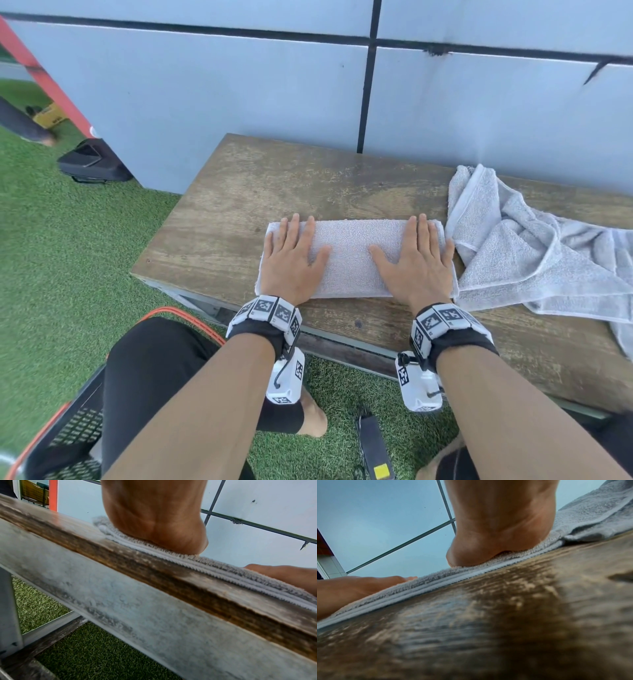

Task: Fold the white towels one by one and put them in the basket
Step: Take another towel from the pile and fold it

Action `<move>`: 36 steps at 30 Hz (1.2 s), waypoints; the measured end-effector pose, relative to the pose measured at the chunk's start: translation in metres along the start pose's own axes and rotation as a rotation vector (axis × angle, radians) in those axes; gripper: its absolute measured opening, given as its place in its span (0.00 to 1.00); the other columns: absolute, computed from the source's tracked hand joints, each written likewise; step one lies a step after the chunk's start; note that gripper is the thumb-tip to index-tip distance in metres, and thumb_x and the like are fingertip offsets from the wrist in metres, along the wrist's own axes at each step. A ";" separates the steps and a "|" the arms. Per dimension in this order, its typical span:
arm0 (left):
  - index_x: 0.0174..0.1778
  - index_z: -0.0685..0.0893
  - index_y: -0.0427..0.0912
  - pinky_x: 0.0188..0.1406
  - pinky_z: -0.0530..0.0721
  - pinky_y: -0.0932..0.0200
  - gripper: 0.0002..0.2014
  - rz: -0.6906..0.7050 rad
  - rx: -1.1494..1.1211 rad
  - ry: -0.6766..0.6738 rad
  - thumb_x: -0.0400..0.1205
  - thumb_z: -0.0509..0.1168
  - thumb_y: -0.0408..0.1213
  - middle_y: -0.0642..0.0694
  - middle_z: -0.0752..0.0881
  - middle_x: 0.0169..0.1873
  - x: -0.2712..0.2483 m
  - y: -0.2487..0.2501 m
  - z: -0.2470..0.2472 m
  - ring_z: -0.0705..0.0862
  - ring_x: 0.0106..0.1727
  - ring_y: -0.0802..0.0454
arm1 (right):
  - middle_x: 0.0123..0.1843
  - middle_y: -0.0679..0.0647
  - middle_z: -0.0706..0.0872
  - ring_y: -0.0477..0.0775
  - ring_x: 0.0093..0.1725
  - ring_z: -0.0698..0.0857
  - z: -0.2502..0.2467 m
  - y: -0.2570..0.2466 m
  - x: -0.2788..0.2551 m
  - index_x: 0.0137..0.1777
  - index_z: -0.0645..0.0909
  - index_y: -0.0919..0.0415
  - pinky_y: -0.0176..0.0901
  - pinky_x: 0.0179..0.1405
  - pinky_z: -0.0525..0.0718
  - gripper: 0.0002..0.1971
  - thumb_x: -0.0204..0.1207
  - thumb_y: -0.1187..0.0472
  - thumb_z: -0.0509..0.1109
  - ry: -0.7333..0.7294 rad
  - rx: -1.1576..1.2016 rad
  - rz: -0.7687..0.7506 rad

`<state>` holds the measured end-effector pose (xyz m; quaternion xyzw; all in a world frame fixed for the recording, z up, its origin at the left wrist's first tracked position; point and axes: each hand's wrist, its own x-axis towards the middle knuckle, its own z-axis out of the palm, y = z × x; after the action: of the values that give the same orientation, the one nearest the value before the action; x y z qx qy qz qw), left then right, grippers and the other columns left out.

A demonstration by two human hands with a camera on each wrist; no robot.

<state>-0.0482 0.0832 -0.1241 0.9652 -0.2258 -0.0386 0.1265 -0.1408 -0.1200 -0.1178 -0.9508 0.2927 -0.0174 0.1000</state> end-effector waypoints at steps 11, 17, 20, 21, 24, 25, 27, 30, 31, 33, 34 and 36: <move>0.88 0.46 0.58 0.86 0.39 0.38 0.38 -0.055 0.003 0.009 0.84 0.40 0.70 0.54 0.45 0.89 0.000 -0.008 0.000 0.40 0.89 0.52 | 0.91 0.53 0.43 0.52 0.89 0.40 -0.001 -0.001 0.000 0.89 0.42 0.60 0.61 0.86 0.38 0.51 0.76 0.23 0.42 -0.004 0.025 0.028; 0.88 0.44 0.57 0.86 0.39 0.36 0.37 -0.038 0.013 -0.001 0.84 0.37 0.70 0.54 0.43 0.89 -0.002 -0.012 -0.002 0.39 0.89 0.52 | 0.90 0.51 0.40 0.50 0.88 0.39 -0.006 0.003 -0.001 0.89 0.40 0.58 0.61 0.86 0.37 0.52 0.74 0.21 0.39 -0.052 0.022 0.006; 0.88 0.44 0.58 0.86 0.38 0.37 0.37 -0.048 0.001 0.000 0.84 0.38 0.70 0.54 0.43 0.89 -0.003 -0.015 -0.002 0.39 0.89 0.52 | 0.90 0.51 0.39 0.50 0.88 0.38 -0.006 0.004 -0.001 0.89 0.39 0.58 0.61 0.86 0.36 0.52 0.74 0.21 0.38 -0.067 0.015 0.001; 0.88 0.45 0.58 0.86 0.38 0.37 0.37 -0.056 -0.004 0.002 0.85 0.38 0.70 0.54 0.43 0.89 -0.004 -0.018 -0.002 0.39 0.89 0.51 | 0.90 0.51 0.38 0.50 0.88 0.38 -0.006 0.005 -0.001 0.89 0.39 0.58 0.61 0.86 0.36 0.53 0.74 0.21 0.38 -0.069 0.012 -0.001; 0.88 0.45 0.58 0.86 0.35 0.37 0.36 -0.089 -0.003 0.015 0.85 0.38 0.69 0.54 0.44 0.89 -0.007 -0.024 -0.004 0.41 0.89 0.47 | 0.90 0.51 0.38 0.50 0.88 0.37 -0.004 0.006 -0.001 0.89 0.38 0.58 0.62 0.86 0.36 0.52 0.74 0.21 0.39 -0.068 0.011 -0.007; 0.88 0.45 0.58 0.86 0.35 0.38 0.36 -0.094 0.005 0.021 0.85 0.38 0.69 0.53 0.44 0.89 -0.008 -0.024 -0.004 0.41 0.89 0.46 | 0.90 0.50 0.38 0.50 0.88 0.37 -0.004 0.007 0.000 0.89 0.38 0.58 0.62 0.86 0.36 0.52 0.74 0.21 0.39 -0.066 0.012 -0.012; 0.89 0.46 0.56 0.86 0.35 0.39 0.36 -0.099 0.020 0.025 0.86 0.38 0.68 0.51 0.45 0.89 -0.009 -0.024 -0.005 0.42 0.89 0.44 | 0.90 0.50 0.38 0.50 0.88 0.37 -0.004 0.007 0.002 0.89 0.38 0.58 0.63 0.86 0.36 0.52 0.75 0.21 0.39 -0.071 0.022 -0.033; 0.89 0.45 0.55 0.86 0.34 0.38 0.37 -0.124 0.041 0.002 0.86 0.38 0.67 0.50 0.44 0.89 -0.010 -0.020 -0.007 0.41 0.89 0.43 | 0.90 0.50 0.37 0.50 0.88 0.35 -0.006 0.009 0.003 0.89 0.39 0.56 0.63 0.85 0.36 0.50 0.76 0.22 0.41 -0.111 0.026 -0.080; 0.89 0.44 0.54 0.85 0.34 0.37 0.37 -0.131 0.052 -0.015 0.86 0.37 0.67 0.49 0.43 0.89 -0.010 -0.019 -0.008 0.40 0.89 0.43 | 0.90 0.50 0.37 0.50 0.88 0.35 -0.007 0.010 0.003 0.89 0.39 0.56 0.63 0.85 0.35 0.49 0.77 0.23 0.42 -0.126 0.043 -0.102; 0.89 0.42 0.54 0.84 0.32 0.36 0.37 -0.155 0.074 -0.049 0.85 0.36 0.67 0.48 0.42 0.89 -0.010 -0.016 -0.011 0.39 0.89 0.42 | 0.90 0.53 0.38 0.53 0.88 0.35 -0.011 0.012 0.001 0.88 0.45 0.55 0.61 0.85 0.36 0.44 0.81 0.29 0.49 -0.139 0.112 -0.168; 0.89 0.41 0.54 0.84 0.31 0.35 0.38 -0.170 0.090 -0.062 0.85 0.35 0.67 0.47 0.41 0.89 -0.010 -0.015 -0.012 0.38 0.89 0.42 | 0.90 0.56 0.43 0.57 0.88 0.40 -0.014 0.012 -0.003 0.87 0.52 0.55 0.60 0.85 0.41 0.39 0.83 0.33 0.54 -0.107 0.143 -0.205; 0.89 0.40 0.53 0.83 0.30 0.34 0.38 -0.203 0.119 -0.092 0.84 0.34 0.68 0.46 0.41 0.89 -0.010 -0.013 -0.015 0.39 0.88 0.41 | 0.79 0.61 0.66 0.65 0.78 0.65 -0.021 0.009 -0.017 0.73 0.71 0.56 0.57 0.80 0.66 0.24 0.83 0.42 0.60 0.044 0.120 -0.296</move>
<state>-0.0502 0.1020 -0.1131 0.9861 -0.1341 -0.0819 0.0541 -0.1620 -0.1215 -0.0982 -0.9752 0.1500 -0.0701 0.1466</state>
